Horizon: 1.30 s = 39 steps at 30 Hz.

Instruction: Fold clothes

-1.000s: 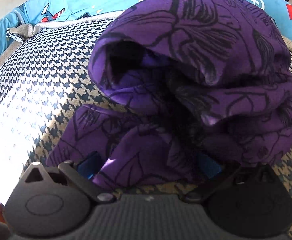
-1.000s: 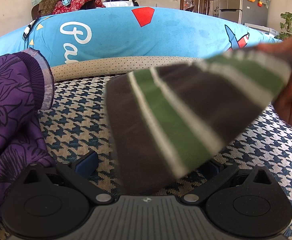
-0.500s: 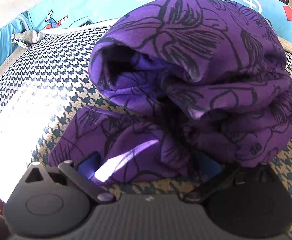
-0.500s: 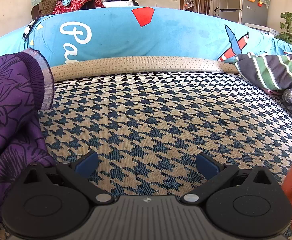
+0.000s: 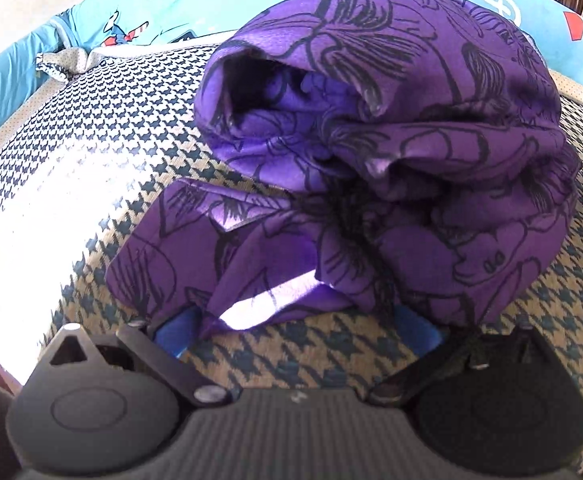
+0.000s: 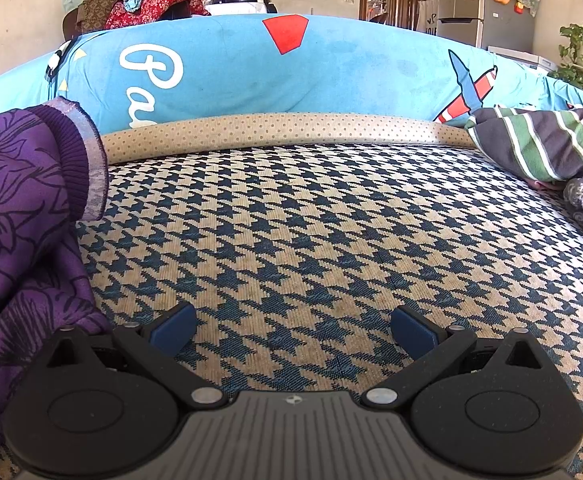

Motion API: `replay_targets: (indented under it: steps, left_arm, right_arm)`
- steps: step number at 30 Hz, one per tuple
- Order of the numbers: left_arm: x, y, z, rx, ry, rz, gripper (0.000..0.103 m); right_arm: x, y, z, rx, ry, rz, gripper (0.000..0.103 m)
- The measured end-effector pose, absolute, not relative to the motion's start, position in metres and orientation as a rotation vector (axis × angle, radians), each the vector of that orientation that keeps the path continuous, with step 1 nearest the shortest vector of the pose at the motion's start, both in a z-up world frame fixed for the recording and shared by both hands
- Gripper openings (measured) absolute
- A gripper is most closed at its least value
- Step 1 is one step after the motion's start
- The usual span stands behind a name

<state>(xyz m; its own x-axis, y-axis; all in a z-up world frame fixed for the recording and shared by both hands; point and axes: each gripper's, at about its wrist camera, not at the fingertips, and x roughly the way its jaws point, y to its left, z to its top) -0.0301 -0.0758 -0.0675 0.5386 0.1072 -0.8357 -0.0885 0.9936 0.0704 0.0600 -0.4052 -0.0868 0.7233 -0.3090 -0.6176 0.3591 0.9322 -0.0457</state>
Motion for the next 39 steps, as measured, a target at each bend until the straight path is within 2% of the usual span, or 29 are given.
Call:
replay_targets:
  steps: [13,20,27,39]
  left_arm:
    - [-0.042,-0.093,-0.070,-0.037,1.079,0.129,0.103]
    - [-0.047,-0.098,-0.068,-0.034,1.091,0.128,0.103]
    - [-0.055,-0.098,-0.061,-0.072,1.101,0.136,0.103]
    - [-0.071,-0.092,-0.055,-0.090,1.100,0.166,0.103]
  right_arm:
    - [0.044,-0.390,-0.070,0.026,0.925,-0.265,0.103]
    - [0.015,-0.362,-0.060,0.014,0.994,-0.142,0.103]
    - [-0.015,-0.330,-0.054,-0.063,0.992,-0.029,0.103]
    - [-0.063,-0.303,-0.040,-0.037,0.955,0.042,0.103]
